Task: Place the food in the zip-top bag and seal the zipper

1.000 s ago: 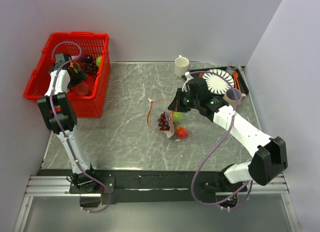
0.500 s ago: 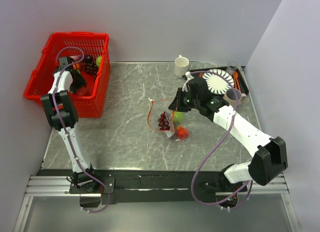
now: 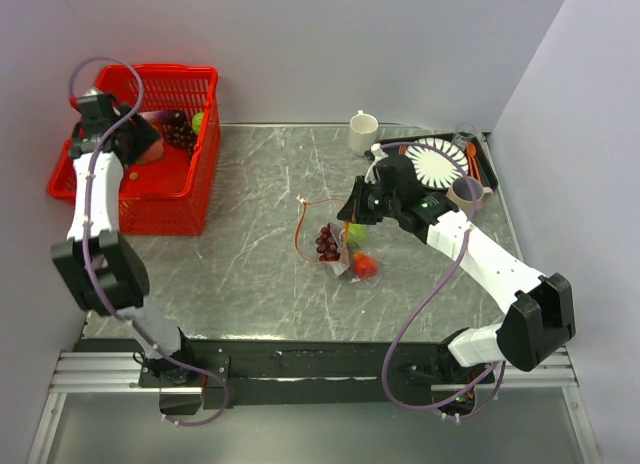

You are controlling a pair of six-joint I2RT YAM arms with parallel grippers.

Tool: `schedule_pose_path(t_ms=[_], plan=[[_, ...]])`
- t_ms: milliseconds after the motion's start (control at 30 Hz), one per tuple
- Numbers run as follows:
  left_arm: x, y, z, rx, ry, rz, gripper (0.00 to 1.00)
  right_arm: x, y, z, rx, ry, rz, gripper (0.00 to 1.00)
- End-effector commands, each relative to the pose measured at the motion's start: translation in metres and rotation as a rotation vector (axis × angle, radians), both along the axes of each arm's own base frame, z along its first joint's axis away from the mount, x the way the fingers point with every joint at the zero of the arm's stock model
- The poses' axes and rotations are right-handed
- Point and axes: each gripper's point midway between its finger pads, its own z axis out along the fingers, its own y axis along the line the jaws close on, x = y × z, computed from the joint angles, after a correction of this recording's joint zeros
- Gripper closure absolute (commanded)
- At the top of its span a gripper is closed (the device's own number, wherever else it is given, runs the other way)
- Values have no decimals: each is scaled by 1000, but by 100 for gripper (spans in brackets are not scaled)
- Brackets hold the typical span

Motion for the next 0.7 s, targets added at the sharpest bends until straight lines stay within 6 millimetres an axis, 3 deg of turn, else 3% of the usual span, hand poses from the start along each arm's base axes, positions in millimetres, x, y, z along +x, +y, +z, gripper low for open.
schedule_pose_path(t_ms=[0,67,100,133,200,233,300,333,400,433,500,533,633,667], plan=[[-21,-40,83,-83,-236,-121,63,2,0,18,32,-53,3,100],[-36,-66,110,-143,-316,-188,64,2,0,18,30,-53,6,100],[-45,-87,106,-201,-316,-266,64,2,0,17,31,-50,6,100],[-54,-101,124,-206,-373,-311,64,3,0,18,32,-50,6,100],[-68,-140,126,-254,-379,-414,62,3,2,19,35,-48,11,100],[-81,-166,139,-255,-413,-478,61,1,3,20,42,-40,20,100],[-94,-193,137,-281,-416,-530,60,-1,5,22,50,-37,32,100],[-111,-222,145,-301,-436,-601,59,-2,5,24,57,-37,36,100],[-125,-253,141,-371,-456,-670,60,-2,6,27,62,-41,37,100],[-143,-281,147,-407,-474,-744,61,-3,5,28,61,-39,35,100],[-156,-308,135,-465,-476,-796,62,-2,4,30,61,-42,31,100],[-170,-331,131,-490,-462,-848,62,-3,3,30,55,-39,26,100],[-191,-369,105,-505,-404,-918,62,-2,0,33,52,-44,7,100],[-190,-373,94,-475,-391,-899,62,-2,0,35,51,-48,3,100]])
